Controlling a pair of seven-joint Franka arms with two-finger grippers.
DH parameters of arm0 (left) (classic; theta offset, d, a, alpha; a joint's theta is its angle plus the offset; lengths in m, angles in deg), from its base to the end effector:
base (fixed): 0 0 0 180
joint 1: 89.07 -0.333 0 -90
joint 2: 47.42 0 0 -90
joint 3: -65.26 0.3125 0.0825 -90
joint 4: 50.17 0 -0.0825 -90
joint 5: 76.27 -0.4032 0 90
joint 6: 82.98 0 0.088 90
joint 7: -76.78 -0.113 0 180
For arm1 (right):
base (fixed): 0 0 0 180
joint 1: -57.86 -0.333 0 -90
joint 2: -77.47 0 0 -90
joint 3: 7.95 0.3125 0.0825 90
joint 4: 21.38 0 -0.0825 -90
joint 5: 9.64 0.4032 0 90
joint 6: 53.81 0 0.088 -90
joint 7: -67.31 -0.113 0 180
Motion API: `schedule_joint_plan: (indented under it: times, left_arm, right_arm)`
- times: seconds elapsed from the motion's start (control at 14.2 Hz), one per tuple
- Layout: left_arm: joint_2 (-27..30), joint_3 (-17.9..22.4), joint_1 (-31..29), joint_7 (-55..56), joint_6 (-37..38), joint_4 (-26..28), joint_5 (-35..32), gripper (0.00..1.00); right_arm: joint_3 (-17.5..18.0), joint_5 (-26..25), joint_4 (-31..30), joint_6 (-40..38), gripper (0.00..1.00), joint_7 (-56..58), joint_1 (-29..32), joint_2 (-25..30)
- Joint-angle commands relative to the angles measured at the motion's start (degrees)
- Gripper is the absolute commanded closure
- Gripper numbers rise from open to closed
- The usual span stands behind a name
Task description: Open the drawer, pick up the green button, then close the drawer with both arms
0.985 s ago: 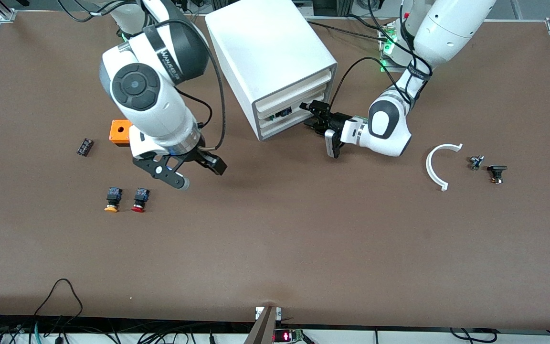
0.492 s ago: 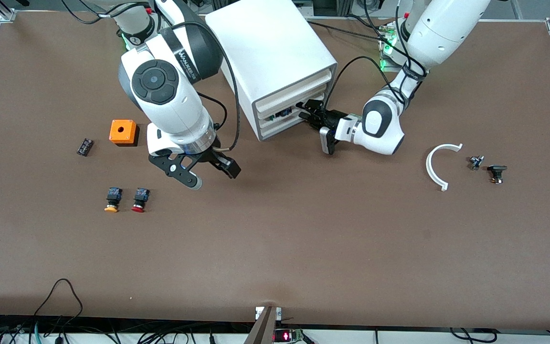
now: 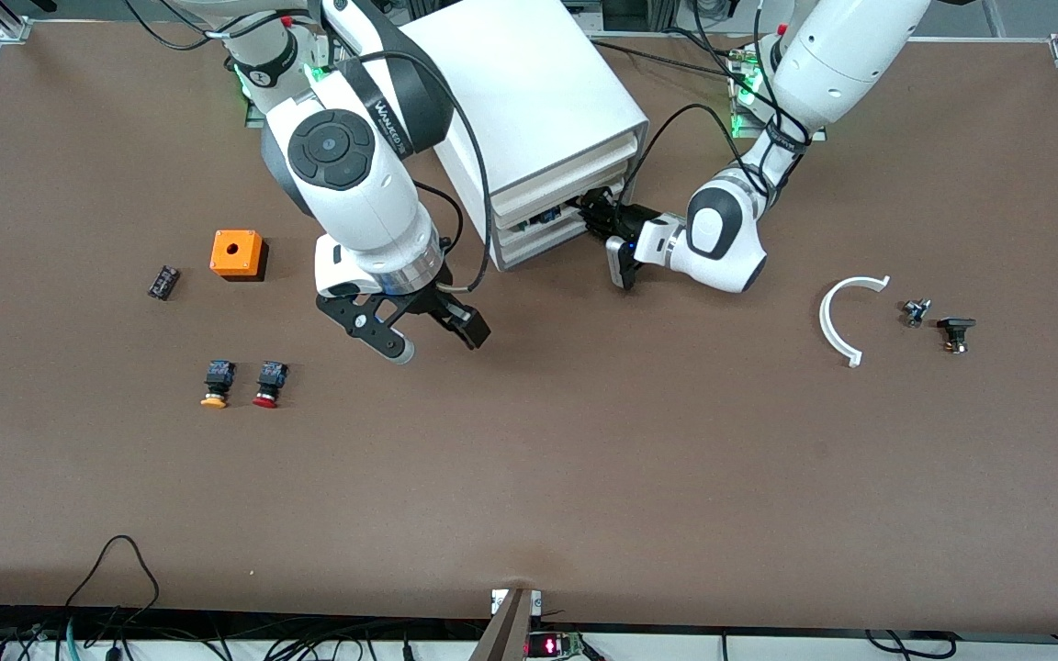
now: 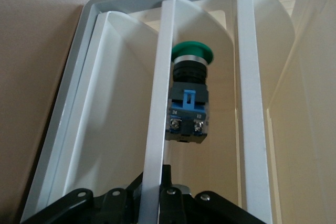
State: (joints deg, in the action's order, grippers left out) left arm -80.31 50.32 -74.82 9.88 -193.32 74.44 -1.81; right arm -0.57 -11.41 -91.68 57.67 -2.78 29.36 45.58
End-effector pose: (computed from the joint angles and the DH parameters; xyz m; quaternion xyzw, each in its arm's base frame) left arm 0.3996 -0.3202 0.1097 0.7652 -0.2419 -0.1532 0.5766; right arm 0.6232 0.4198 0.4553 -0.9499 0.3007 -0.0355 0.0773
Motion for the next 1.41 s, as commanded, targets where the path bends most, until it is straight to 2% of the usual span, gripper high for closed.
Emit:
schedule_joint_plan:
  times: [0.0, 0.14, 0.49, 0.77, 1.06, 1.13, 1.2, 1.27, 1.34]
  left_arm:
    - [0.28, 0.43, -0.1, -0.69, 0.13, -0.07, 1.3, 1.0]
    - [0.28, 0.79, -1.07, -0.68, 0.13, -0.51, 1.21, 1.0]
    - [-1.04, 3.24, -1.25, 0.8, -0.05, -3.23, 0.68, 1.0]
    - [-1.91, 4.57, -3.09, 10.01, 0.04, -10.08, -8.79, 1.0]
    - [-6.21, 4.74, -4.05, 11.53, 0.04, -15.44, -9.43, 1.0]
    - [-6.92, 4.74, -4.84, 11.53, 0.04, -16.33, -9.6, 0.9]
    - [-6.93, 4.74, -5.02, 10.84, 0.04, -16.42, -10.47, 0.32]
    - [-6.58, 4.66, -5.37, 10.13, 0.04, -16.42, -11.79, 0.0]
    - [-6.4, 4.74, -5.38, 10.3, 0.04, -16.77, -12.76, 0.0]
  right_arm:
    - [-0.61, -0.17, 3.93, 1.89, 0.0, -4.51, -1.9, -2.91]
    - [-0.7, -0.17, 6.57, 1.9, 0.0, -5.68, -2.34, -4.58]
    - [-0.79, -0.17, 7.37, 5.93, 0.0, -11.64, -3.31, -6.16]
    - [-0.96, -0.34, 7.46, 9.71, 0.0, -18.23, -5.5, -7.66]
    - [-0.79, -0.69, 7.46, 12.43, 0.0, -24.21, -7.79, -8.8]
    - [-0.79, -0.69, 7.46, 12.53, 0.0, -25.79, -8.4, -9.24]
    - [-0.79, -0.69, 7.46, 12.44, 0.0, -26.67, -9.11, -9.77]
    - [-0.7, -0.69, 7.28, 12.18, 0.0, -27.55, -9.9, -10.12]
    - [-0.79, -0.78, 7.11, 11.92, 0.0, -28.87, -11.04, -10.91]
